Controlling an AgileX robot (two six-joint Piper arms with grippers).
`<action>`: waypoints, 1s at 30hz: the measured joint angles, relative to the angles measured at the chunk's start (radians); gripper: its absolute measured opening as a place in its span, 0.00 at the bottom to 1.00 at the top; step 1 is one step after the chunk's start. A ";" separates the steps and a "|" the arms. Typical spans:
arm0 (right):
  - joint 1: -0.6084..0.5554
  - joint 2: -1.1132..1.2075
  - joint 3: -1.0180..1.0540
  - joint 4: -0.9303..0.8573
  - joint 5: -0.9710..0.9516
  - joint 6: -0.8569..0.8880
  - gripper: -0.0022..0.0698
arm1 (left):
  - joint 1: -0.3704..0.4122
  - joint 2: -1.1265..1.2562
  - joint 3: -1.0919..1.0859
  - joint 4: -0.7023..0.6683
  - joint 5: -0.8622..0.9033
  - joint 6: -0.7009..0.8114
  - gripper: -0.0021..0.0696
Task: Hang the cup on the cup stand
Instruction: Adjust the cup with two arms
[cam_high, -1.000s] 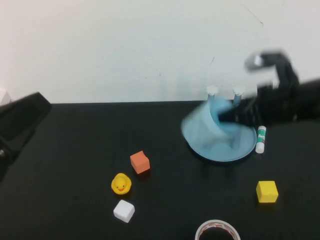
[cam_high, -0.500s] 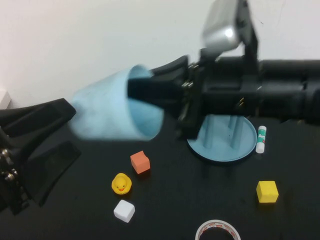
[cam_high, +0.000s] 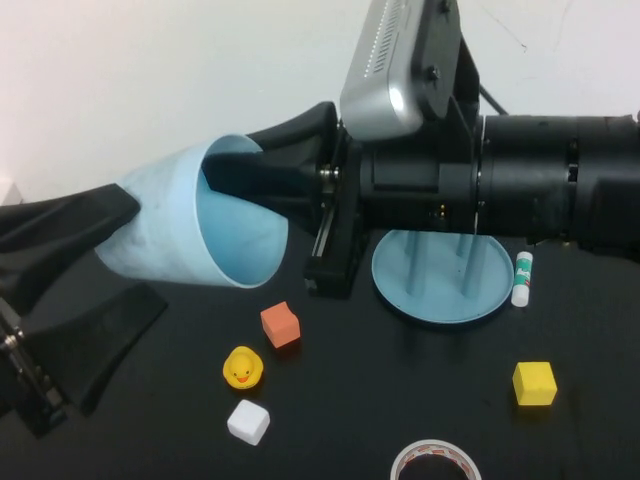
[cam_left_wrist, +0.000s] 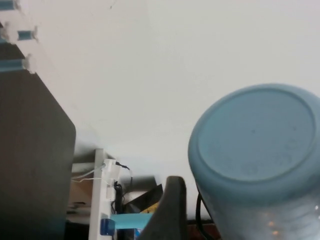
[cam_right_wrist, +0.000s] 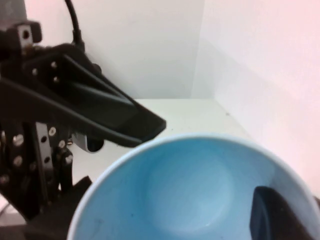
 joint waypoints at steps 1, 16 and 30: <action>0.000 0.000 -0.003 0.000 0.004 -0.021 0.07 | 0.000 0.000 -0.002 -0.002 0.002 -0.007 0.93; 0.084 0.038 -0.032 0.050 -0.030 -0.415 0.07 | 0.002 0.000 -0.032 0.023 -0.064 0.009 0.88; 0.104 0.053 -0.032 0.050 0.016 -0.449 0.54 | 0.002 0.000 -0.045 0.027 -0.109 0.132 0.81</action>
